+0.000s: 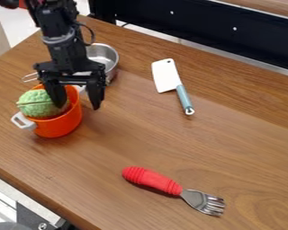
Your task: The robot arm move the orange pot in the middle of the knives and the fork
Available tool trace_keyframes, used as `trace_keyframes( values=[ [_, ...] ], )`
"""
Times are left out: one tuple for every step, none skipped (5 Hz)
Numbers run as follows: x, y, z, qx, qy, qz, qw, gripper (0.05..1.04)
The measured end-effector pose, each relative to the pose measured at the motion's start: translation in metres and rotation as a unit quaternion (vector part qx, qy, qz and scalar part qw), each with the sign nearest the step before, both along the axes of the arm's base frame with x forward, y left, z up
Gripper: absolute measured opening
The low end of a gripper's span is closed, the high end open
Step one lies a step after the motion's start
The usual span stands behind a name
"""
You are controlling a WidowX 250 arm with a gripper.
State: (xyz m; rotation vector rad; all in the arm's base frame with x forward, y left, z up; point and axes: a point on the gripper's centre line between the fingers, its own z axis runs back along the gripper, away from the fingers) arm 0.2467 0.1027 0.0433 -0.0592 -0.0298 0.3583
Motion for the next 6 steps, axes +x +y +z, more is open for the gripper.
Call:
trace_keyframes(
  values=[
    [0.000, -0.003, -0.016, 0.026, 0.010, 0.010, 0.9996, 0.998],
    [0.003, -0.002, -0.022, 0.039, 0.005, 0.015, 0.9991, 0.998],
    [0.003, -0.001, -0.025, 0.041, 0.006, 0.022, 0.9989, 0.970],
    [0.004, 0.000, -0.029, 0.046, 0.007, 0.024, 0.9986, 0.722],
    [0.006, 0.002, -0.029, 0.052, -0.002, 0.023, 0.9984, 0.459],
    [0.007, 0.004, -0.028, 0.060, -0.002, 0.014, 0.9981, 0.262]
  ],
)
